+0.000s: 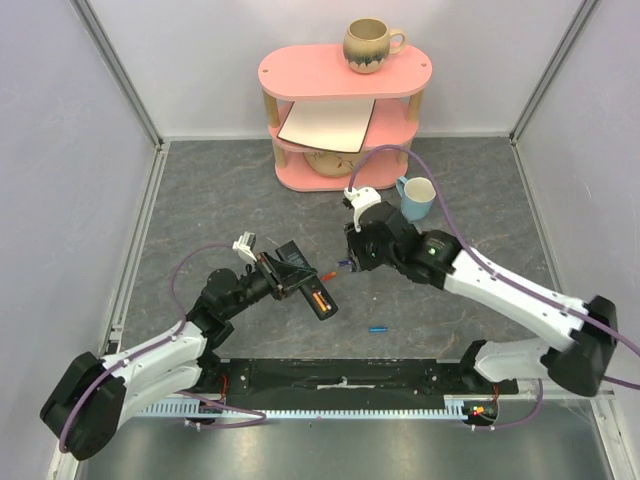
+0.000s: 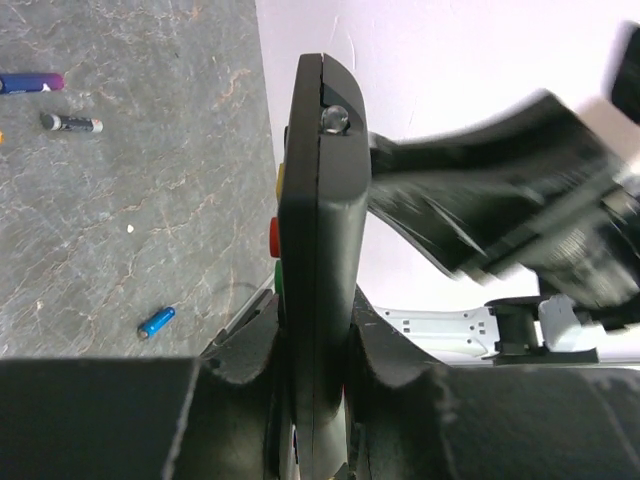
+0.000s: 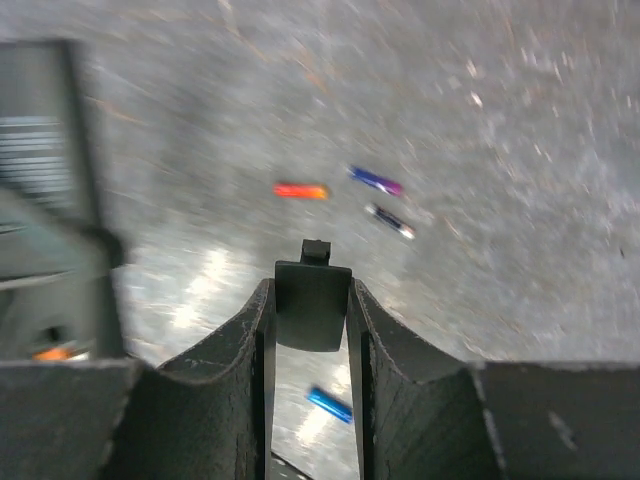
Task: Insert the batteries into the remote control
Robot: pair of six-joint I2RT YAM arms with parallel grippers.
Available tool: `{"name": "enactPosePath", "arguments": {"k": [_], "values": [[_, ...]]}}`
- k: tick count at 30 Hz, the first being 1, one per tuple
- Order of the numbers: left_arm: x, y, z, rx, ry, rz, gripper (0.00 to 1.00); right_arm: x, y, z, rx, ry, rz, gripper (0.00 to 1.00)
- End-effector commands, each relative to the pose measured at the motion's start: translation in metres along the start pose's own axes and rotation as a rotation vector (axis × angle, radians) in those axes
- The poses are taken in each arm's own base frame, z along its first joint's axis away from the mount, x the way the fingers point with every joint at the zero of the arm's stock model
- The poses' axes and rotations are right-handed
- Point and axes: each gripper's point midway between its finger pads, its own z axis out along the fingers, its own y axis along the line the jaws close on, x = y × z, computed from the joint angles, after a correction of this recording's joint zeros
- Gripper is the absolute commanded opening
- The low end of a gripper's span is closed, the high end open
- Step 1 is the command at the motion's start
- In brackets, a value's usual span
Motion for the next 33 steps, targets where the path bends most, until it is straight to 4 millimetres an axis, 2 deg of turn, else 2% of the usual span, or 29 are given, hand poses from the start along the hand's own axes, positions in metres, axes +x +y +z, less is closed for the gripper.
{"name": "enactPosePath", "arguments": {"k": [1,3,8,16,22,33], "values": [[-0.017,-0.04,0.011,0.103,-0.059,0.047,0.02,-0.05,0.039,-0.046,-0.07,-0.238,0.022,0.0],[-0.021,-0.043,0.016,0.096,-0.068,0.045,0.02,-0.054,0.056,-0.062,-0.127,-0.267,0.001,0.0],[-0.025,-0.044,0.027,0.07,-0.068,0.038,0.02,-0.047,0.082,-0.078,-0.186,-0.235,-0.08,0.0],[-0.026,-0.036,0.03,0.046,-0.071,0.027,0.02,-0.032,0.092,-0.093,-0.202,-0.232,-0.14,0.0],[-0.026,-0.036,0.031,0.043,-0.069,0.024,0.02,-0.024,0.103,-0.091,-0.215,-0.22,-0.164,0.0],[-0.024,-0.042,0.029,0.061,-0.061,0.021,0.02,-0.016,0.107,-0.074,-0.192,-0.244,-0.129,0.0]]}}
